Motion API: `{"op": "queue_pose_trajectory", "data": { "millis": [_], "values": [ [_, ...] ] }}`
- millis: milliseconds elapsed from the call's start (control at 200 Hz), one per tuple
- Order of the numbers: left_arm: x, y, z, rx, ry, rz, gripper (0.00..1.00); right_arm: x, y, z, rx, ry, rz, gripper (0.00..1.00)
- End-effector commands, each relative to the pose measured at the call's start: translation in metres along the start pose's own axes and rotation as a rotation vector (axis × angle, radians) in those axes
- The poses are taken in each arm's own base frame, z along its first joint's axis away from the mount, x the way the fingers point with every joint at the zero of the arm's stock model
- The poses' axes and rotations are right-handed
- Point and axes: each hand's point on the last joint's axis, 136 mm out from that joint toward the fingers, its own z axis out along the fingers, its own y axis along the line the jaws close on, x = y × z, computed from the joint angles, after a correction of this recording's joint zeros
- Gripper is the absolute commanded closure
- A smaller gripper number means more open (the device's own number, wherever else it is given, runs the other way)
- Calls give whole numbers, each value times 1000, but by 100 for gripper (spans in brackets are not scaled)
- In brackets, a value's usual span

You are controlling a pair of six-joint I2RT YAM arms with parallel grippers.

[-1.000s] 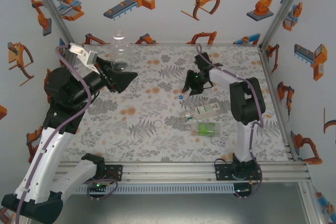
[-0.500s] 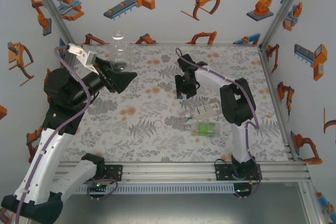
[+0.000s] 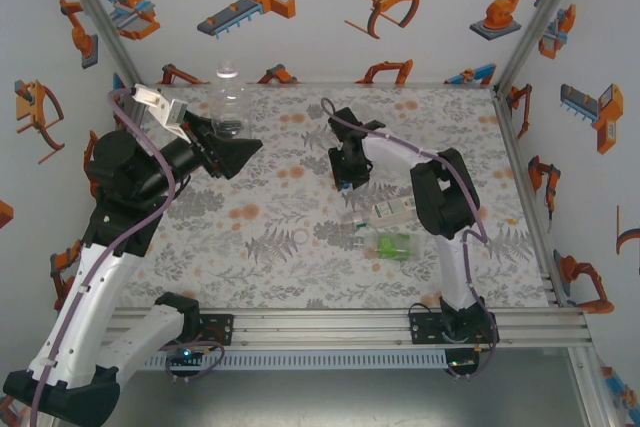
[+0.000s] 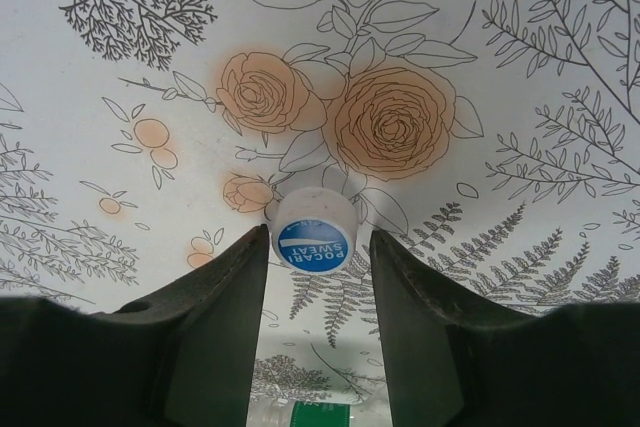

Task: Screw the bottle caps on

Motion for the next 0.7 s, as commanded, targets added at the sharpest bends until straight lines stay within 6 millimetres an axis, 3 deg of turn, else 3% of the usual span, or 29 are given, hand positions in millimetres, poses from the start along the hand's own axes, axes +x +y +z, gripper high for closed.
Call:
{"op": "queue_pose_trajectory", "data": {
  "millis": [0,391,696],
  "values": [
    [-10,-4,-4,7,-39,14,100,4,-1,17,35,17,-38,56],
    [-10,-5,-5,6,-39,15,100,-2,0,22,36,7,-60,60],
    [-8,-3,-3,4,-32,14,100,5,-3,18,45,29,-59,66]
  ]
}}
